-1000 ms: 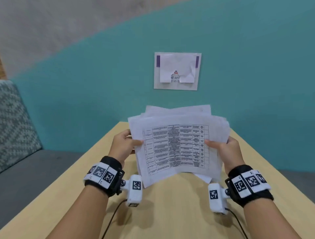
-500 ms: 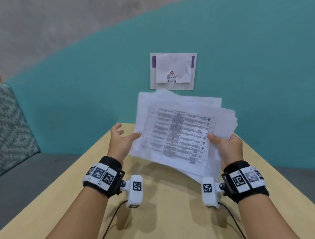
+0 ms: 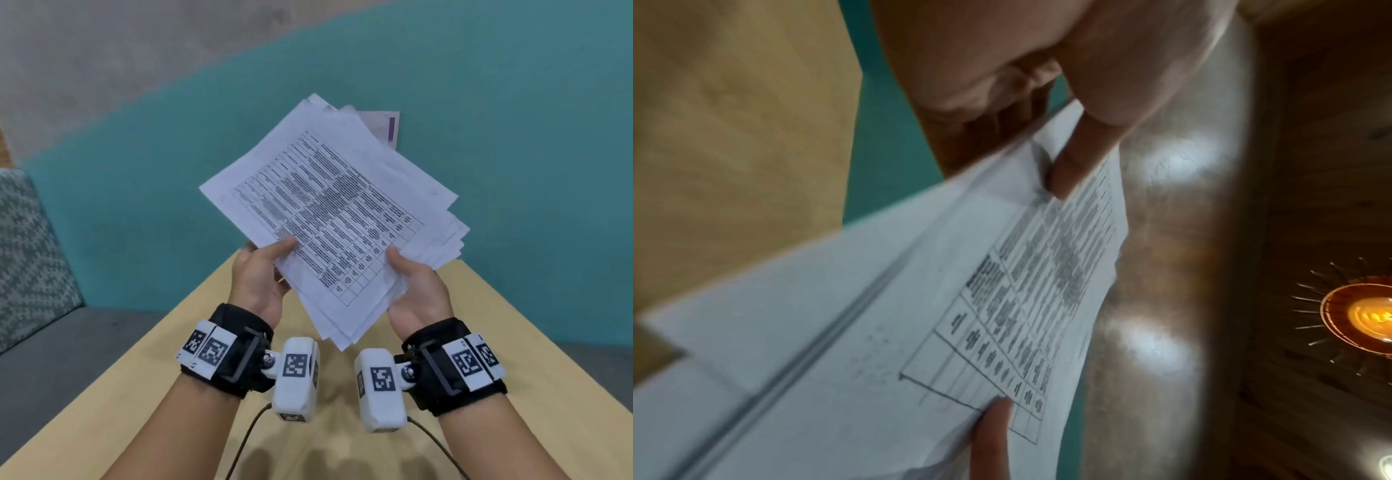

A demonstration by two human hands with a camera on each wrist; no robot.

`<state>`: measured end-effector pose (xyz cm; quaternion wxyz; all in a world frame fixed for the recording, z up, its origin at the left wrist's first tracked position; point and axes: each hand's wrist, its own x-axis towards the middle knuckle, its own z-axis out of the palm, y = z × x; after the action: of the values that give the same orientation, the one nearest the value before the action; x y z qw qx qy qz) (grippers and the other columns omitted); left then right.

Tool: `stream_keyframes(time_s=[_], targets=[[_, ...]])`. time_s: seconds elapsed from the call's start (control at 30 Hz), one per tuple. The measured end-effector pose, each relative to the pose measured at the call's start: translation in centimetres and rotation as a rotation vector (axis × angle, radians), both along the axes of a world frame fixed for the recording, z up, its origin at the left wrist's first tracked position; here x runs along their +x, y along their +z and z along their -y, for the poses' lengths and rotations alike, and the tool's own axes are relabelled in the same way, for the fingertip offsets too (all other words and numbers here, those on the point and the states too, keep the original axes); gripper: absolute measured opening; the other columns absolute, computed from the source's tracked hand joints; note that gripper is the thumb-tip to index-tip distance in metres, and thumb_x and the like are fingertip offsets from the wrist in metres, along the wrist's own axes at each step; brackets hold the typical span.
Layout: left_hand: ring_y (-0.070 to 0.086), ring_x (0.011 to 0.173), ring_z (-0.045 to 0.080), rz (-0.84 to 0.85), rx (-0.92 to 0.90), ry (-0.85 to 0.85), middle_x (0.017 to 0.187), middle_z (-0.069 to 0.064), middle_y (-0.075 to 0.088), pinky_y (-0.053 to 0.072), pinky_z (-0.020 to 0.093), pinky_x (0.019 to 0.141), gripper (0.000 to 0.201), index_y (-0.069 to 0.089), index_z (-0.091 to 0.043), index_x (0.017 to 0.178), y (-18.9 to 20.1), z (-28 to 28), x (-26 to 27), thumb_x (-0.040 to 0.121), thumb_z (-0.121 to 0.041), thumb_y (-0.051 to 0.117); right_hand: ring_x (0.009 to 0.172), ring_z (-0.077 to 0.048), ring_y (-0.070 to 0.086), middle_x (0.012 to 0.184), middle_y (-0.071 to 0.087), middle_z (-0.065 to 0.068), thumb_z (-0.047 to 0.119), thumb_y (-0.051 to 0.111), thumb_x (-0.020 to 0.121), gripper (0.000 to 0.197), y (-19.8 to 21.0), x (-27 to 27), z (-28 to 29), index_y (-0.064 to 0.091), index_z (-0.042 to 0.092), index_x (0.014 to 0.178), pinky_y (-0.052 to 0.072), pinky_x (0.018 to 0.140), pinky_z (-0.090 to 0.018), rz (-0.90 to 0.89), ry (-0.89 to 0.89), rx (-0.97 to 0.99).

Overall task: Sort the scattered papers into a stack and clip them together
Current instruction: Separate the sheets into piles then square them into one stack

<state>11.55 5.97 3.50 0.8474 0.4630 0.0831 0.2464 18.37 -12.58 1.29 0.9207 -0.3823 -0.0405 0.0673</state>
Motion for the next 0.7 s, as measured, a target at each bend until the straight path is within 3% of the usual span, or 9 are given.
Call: stream_keyframes(time_s=[0.13, 0.2, 0.27, 0.37, 0.43, 0.5, 0.57, 0.63, 0.7], targets=[[0.074, 0.098, 0.022, 0.065, 0.034, 0.159, 0.109, 0.002, 0.076, 0.06, 0.038, 0.085, 0.031, 0.063, -0.016, 0.112, 0.5, -0.9, -0.3, 0.09, 0.005, 0.069, 0.113, -0.029, 0.071, 0.122, 0.074, -0.009, 0.01, 0.075, 0.085, 0.046, 0.3, -0.7, -0.7, 0.066, 0.01, 0.13, 0.053, 0.1, -0.047, 0.068, 0.016, -0.068], [0.072, 0.091, 0.017, 0.09, 0.112, 0.217, 0.102, -0.003, 0.075, 0.058, 0.031, 0.079, 0.029, 0.064, -0.019, 0.105, 0.7, -1.6, -0.5, 0.09, 0.006, 0.069, 0.116, -0.025, 0.069, 0.122, 0.074, -0.002, 0.019, 0.078, 0.081, 0.052, 0.6, -0.5, -0.3, 0.064, 0.017, 0.131, 0.051, 0.101, -0.046, 0.045, -0.107, -0.122], [0.07, 0.084, 0.014, 0.113, 0.201, 0.259, 0.095, -0.003, 0.074, 0.057, 0.026, 0.071, 0.029, 0.066, -0.019, 0.102, 0.9, -2.5, -0.5, 0.089, 0.008, 0.069, 0.125, -0.02, 0.06, 0.133, 0.065, 0.001, 0.031, 0.082, 0.078, 0.066, 1.1, -0.2, 0.7, 0.055, 0.023, 0.137, 0.043, 0.108, -0.047, 0.051, -0.307, -0.206], [0.068, 0.079, 0.012, 0.13, 0.324, 0.249, 0.089, -0.004, 0.072, 0.057, 0.024, 0.071, 0.033, 0.066, -0.019, 0.095, 1.0, -3.5, -0.6, 0.087, 0.013, 0.068, 0.131, -0.015, 0.051, 0.141, 0.052, 0.001, 0.036, 0.08, 0.084, 0.07, 1.9, -0.1, 2.7, 0.045, 0.026, 0.144, 0.038, 0.114, -0.043, 0.176, -0.49, -0.356], [0.069, 0.077, 0.011, 0.111, 0.406, 0.198, 0.088, -0.004, 0.073, 0.058, 0.024, 0.071, 0.034, 0.068, -0.018, 0.095, 0.7, -3.3, -0.5, 0.085, 0.014, 0.069, 0.128, -0.013, 0.053, 0.138, 0.056, 0.004, 0.049, 0.08, 0.078, 0.073, 2.1, 0.1, 4.0, 0.05, 0.028, 0.141, 0.04, 0.107, -0.039, 0.253, -0.379, -0.477], [0.071, 0.073, 0.009, 0.075, 0.469, 0.134, 0.082, -0.006, 0.075, 0.058, 0.021, 0.066, 0.033, 0.069, -0.016, 0.095, 0.2, -2.7, -0.2, 0.085, 0.015, 0.069, 0.113, -0.011, 0.062, 0.125, 0.068, 0.007, 0.055, 0.084, 0.067, 0.071, 2.2, 0.5, 4.9, 0.061, 0.028, 0.128, 0.045, 0.094, -0.036, 0.286, -0.186, -0.515], [0.072, 0.072, 0.009, 0.028, 0.512, 0.087, 0.077, -0.008, 0.076, 0.057, 0.021, 0.065, 0.03, 0.069, -0.015, 0.093, -0.4, -2.0, 0.0, 0.085, 0.014, 0.069, 0.099, -0.017, 0.072, 0.113, 0.077, -0.001, 0.033, 0.083, 0.073, 0.051, 2.2, 0.7, 5.3, 0.067, 0.018, 0.119, 0.054, 0.087, -0.035, 0.306, -0.051, -0.484], [0.073, 0.075, 0.011, -0.007, 0.534, 0.054, 0.081, -0.006, 0.077, 0.058, 0.025, 0.069, 0.028, 0.071, -0.013, 0.095, -0.8, -1.5, 0.3, 0.086, 0.014, 0.068, 0.096, -0.026, 0.075, 0.109, 0.078, -0.011, 0.007, 0.077, 0.08, 0.035, 2.1, 0.5, 5.2, 0.07, 0.006, 0.115, 0.058, 0.09, -0.04, 0.32, -0.019, -0.552], [0.075, 0.076, 0.01, -0.016, 0.552, 0.055, 0.085, -0.006, 0.079, 0.059, 0.024, 0.069, 0.029, 0.073, -0.013, 0.099, -1.2, -1.2, 0.5, 0.087, 0.013, 0.068, 0.097, -0.027, 0.076, 0.104, 0.079, -0.008, -0.001, 0.075, 0.083, 0.026, 1.8, 0.6, 4.9, 0.073, 0.006, 0.108, 0.057, 0.095, -0.044, 0.333, -0.077, -0.662]])
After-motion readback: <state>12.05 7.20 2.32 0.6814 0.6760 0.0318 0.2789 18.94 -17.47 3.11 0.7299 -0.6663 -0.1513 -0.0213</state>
